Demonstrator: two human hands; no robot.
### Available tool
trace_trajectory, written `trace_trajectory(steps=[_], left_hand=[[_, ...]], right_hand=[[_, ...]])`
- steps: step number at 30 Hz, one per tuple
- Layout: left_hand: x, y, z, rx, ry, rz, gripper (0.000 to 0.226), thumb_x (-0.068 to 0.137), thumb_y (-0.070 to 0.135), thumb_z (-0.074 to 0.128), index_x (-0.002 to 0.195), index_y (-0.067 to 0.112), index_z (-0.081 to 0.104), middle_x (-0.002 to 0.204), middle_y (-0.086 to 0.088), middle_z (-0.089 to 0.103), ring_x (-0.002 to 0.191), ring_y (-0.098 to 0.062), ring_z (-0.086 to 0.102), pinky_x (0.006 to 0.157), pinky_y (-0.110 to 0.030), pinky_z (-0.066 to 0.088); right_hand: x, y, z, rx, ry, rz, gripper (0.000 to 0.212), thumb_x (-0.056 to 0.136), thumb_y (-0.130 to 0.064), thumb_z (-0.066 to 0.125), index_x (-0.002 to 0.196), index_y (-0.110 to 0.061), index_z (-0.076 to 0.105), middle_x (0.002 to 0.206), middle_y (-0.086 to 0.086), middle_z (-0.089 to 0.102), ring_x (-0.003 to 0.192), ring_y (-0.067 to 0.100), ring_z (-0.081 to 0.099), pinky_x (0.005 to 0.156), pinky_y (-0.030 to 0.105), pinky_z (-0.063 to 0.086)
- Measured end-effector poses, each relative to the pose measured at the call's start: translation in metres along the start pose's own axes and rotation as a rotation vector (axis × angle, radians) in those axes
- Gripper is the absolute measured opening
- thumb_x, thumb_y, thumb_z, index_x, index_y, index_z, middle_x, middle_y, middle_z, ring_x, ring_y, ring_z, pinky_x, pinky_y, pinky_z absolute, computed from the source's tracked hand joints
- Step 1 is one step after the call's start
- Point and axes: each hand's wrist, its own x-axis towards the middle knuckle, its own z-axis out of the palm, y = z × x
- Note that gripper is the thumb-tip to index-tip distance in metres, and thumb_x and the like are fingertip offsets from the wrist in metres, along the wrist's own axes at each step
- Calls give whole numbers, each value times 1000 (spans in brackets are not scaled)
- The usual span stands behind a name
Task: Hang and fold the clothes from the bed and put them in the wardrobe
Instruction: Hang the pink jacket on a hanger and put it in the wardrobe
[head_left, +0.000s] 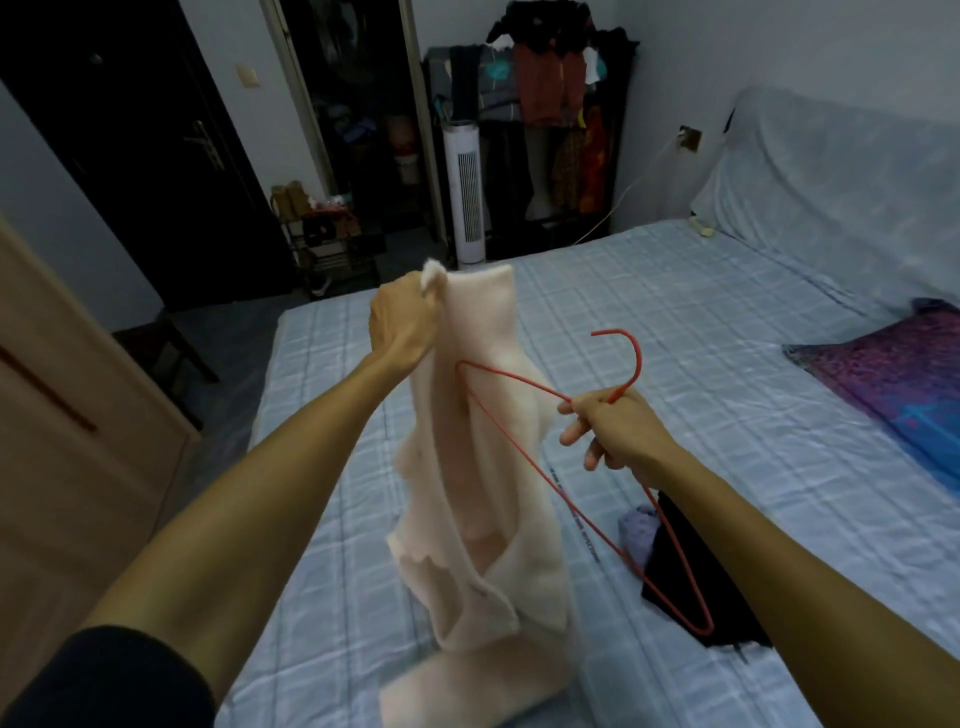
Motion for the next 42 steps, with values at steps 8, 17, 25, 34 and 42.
trace_trajectory(steps=[8,17,25,34,42], left_hand=[[-27,33,-6,-179,-238,432,46,98,35,46,55,23,39,51,8,43,48,-5,40,48,-19,27],[-24,15,-9,-187,-111,233,49,96,35,49,63,-1,54,60,-14,57,53,-20,48,52,-35,34],[-20,27,1,-203,-52,223,48,97,36,48,61,4,48,52,1,44,46,-7,37,45,-16,29],[-33,25,10,-166,76,57,40,98,34,43,74,5,57,61,-5,55,52,-14,47,44,-21,27],[-51,50,7,-389,-181,380,49,94,22,55,51,23,34,43,11,34,40,-4,36,45,-19,21]], right_hand=[[19,-8,37,194,241,62,24,94,-11,37,103,-3,58,74,8,68,40,18,57,37,21,40],[30,-14,36,224,215,121,24,92,-8,35,107,0,52,74,10,68,42,24,63,41,28,48],[17,-1,32,269,325,98,17,93,-6,38,97,-2,54,77,12,68,49,26,65,46,33,54],[19,-4,50,467,202,217,38,95,0,28,131,2,39,85,16,62,55,30,65,39,30,52],[38,-3,35,521,346,166,33,101,-10,29,128,5,43,77,8,62,51,23,62,37,27,50]])
